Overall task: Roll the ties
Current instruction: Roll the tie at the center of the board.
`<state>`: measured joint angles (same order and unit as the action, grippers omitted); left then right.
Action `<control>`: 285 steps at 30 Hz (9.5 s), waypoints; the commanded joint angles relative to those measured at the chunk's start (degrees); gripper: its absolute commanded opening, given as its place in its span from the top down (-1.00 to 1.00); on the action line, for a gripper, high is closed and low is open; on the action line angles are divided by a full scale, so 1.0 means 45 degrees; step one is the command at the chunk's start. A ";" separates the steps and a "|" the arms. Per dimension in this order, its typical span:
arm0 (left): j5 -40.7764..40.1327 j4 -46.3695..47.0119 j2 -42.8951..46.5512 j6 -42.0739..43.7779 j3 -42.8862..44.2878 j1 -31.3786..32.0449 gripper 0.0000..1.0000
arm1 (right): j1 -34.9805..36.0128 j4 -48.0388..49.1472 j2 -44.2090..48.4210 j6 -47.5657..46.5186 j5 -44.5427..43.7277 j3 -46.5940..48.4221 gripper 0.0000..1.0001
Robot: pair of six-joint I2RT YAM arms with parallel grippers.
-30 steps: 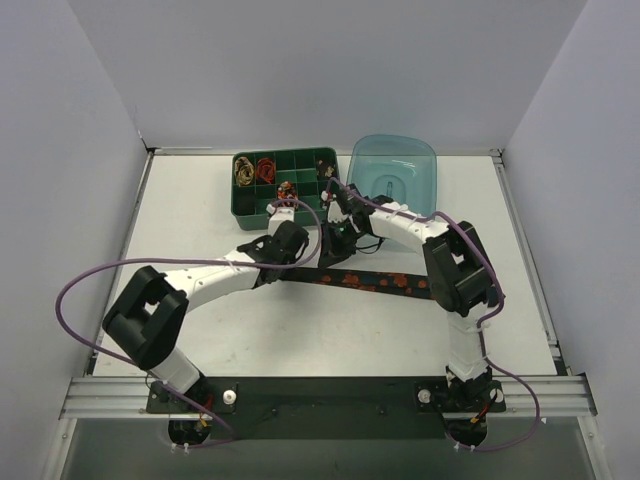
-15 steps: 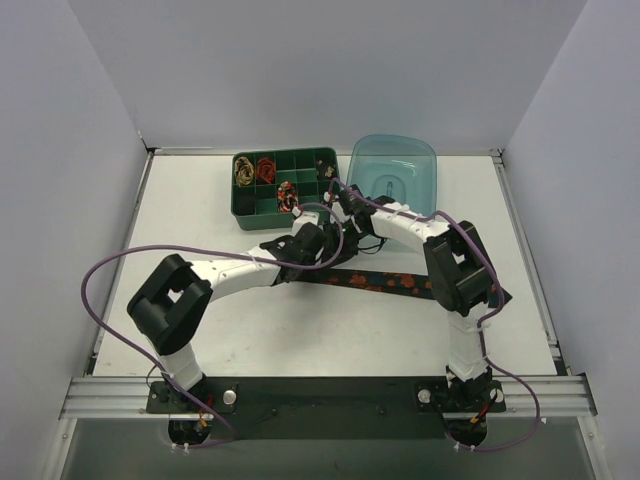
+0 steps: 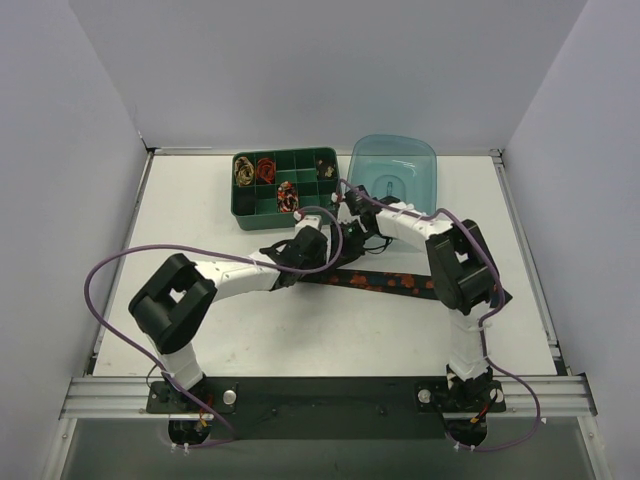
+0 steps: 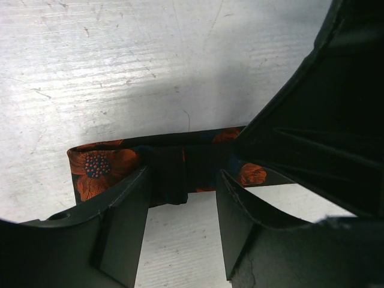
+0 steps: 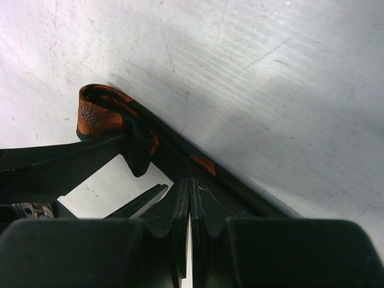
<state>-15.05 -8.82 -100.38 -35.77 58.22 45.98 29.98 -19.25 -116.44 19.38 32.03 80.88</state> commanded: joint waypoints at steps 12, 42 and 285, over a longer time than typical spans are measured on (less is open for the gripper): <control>0.1098 0.1765 0.1248 -0.0723 -0.0964 -0.0217 -0.14 | 0.0174 -0.0703 0.1052 -0.0224 -0.0165 0.0365 1.00; 0.6292 0.6449 0.3284 -0.2889 -0.5163 -0.4181 -0.41 | 0.1425 -0.1192 -0.0002 -0.0712 -0.0984 0.1206 1.00; 0.7075 0.9033 0.0255 -0.1779 -0.4111 -0.3498 0.32 | 0.1073 -0.1563 -0.1037 -0.1298 -0.1962 0.1088 1.00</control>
<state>16.97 35.94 -100.95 -46.68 35.05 30.30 35.18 -25.50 -118.43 14.02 24.95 84.66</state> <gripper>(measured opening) 0.370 0.033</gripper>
